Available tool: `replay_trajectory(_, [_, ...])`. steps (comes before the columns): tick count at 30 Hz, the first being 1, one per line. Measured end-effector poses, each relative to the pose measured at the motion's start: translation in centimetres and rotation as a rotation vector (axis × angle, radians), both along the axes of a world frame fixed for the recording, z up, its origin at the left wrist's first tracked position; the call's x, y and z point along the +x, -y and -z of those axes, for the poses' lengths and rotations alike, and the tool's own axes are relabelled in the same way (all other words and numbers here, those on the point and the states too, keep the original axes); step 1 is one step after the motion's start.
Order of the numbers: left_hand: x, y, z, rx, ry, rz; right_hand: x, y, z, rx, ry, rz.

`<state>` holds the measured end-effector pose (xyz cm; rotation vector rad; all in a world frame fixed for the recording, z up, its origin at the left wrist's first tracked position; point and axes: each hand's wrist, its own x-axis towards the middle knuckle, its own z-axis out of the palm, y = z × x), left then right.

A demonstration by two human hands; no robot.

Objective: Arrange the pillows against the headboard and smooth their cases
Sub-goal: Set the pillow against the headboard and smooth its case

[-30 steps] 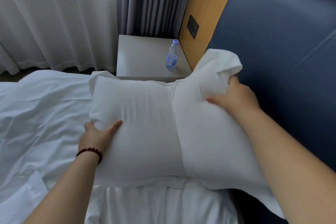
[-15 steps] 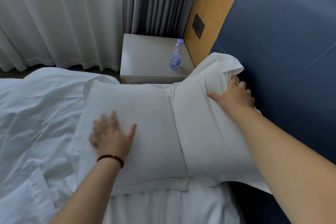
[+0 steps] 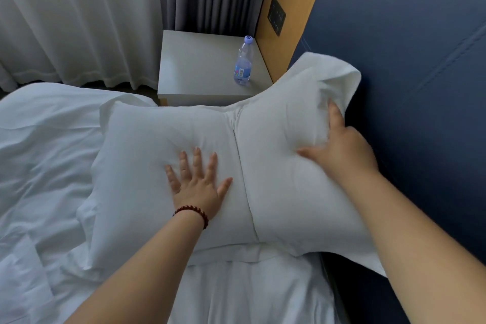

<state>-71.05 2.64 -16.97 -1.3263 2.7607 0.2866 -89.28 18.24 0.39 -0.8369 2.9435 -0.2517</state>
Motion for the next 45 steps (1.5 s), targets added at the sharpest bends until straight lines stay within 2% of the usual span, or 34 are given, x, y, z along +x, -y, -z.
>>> replay_trajectory(3, [-0.1, 0.8, 0.5, 0.033, 0.021, -0.021, -0.3, 2.4, -1.1, -0.046, -0.061, -0.132])
replay_trajectory(7, [-0.8, 1.3, 0.4, 0.076, 0.082, 0.028, -1.0, 2.2, 1.6, 0.153, -0.19, 0.063])
replay_trajectory(9, [-0.3, 0.9, 0.3, 0.047, 0.011, 0.019, -0.3, 0.8, 3.4, 0.157, -0.288, 0.059])
replay_trajectory(11, [1.3, -0.5, 0.9, -0.02, -0.196, 0.007, 1.2, -0.7, 4.9, 0.09, -0.377, -0.028])
replay_trajectory(13, [3.2, -3.0, 1.9, -0.039, -0.494, -0.061, 2.9, -2.0, 6.2, 0.019, -0.464, -0.122])
replay_trajectory(17, [5.7, -10.0, 4.2, 0.071, -0.931, -0.243, 7.1, -5.5, 9.9, -0.027, -0.497, -0.283])
replay_trajectory(19, [6.7, -12.8, 3.6, 0.235, -1.038, -0.436, 10.1, -7.9, 12.8, -0.109, -0.433, -0.392])
replay_trajectory(21, [7.2, -14.0, 4.0, 0.553, -1.092, -0.807, 13.0, -10.4, 16.0, -0.242, -0.292, -0.409])
replay_trajectory(22, [7.2, -14.0, 4.3, 0.729, -1.099, -1.032, 14.2, -11.5, 17.1, -0.33, -0.19, -0.325])
replay_trajectory(24, [7.6, -13.7, 4.7, 0.943, -1.116, -1.323, 15.3, -13.0, 18.4, -0.576, 0.074, 0.048])
replay_trajectory(26, [7.7, -13.1, 4.7, 1.057, -1.206, -1.393, 14.5, -13.2, 17.9, -0.854, 0.43, 0.553])
replay_trajectory(27, [7.6, -12.7, 4.4, 1.138, -1.298, -1.404, 13.7, -13.2, 17.5, -1.017, 0.633, 0.715])
replay_trajectory(28, [7.4, -12.1, 4.5, 1.237, -1.409, -1.395, 13.0, -13.2, 16.9, -1.172, 0.789, 0.771])
replay_trajectory(29, [7.1, -11.8, 4.5, 1.357, -1.525, -1.378, 12.4, -12.9, 16.1, -1.284, 0.891, 0.734])
replay_trajectory(31, [7.1, -11.7, 4.1, 1.531, -1.65, -1.335, 11.7, -12.0, 14.6, -1.344, 0.95, 0.584])
replay_trajectory(33, [7.6, -12.0, 4.3, 1.531, -1.619, -1.342, 11.2, -11.1, 13.5, -1.343, 0.911, 0.571])
replay_trajectory(37, [9.4, -12.2, 4.4, 1.436, -1.565, -1.381, 10.4, -11.0, 11.8, -1.236, 0.526, 0.657])
replay_trajectory(39, [10.6, -12.4, 4.8, 1.394, -1.547, -1.377, 10.7, -11.3, 11.3, -1.26, 0.439, 0.655])
replay_trajectory(41, [11.6, -12.9, 4.9, 1.374, -1.476, -1.367, 11.2, -11.5, 11.6, -1.261, 0.485, 0.7])
replay_trajectory(45, [11.4, -12.4, 4.2, 1.489, -1.434, -1.374, 12.3, -11.6, 13.2, -1.068, 0.713, 0.671])
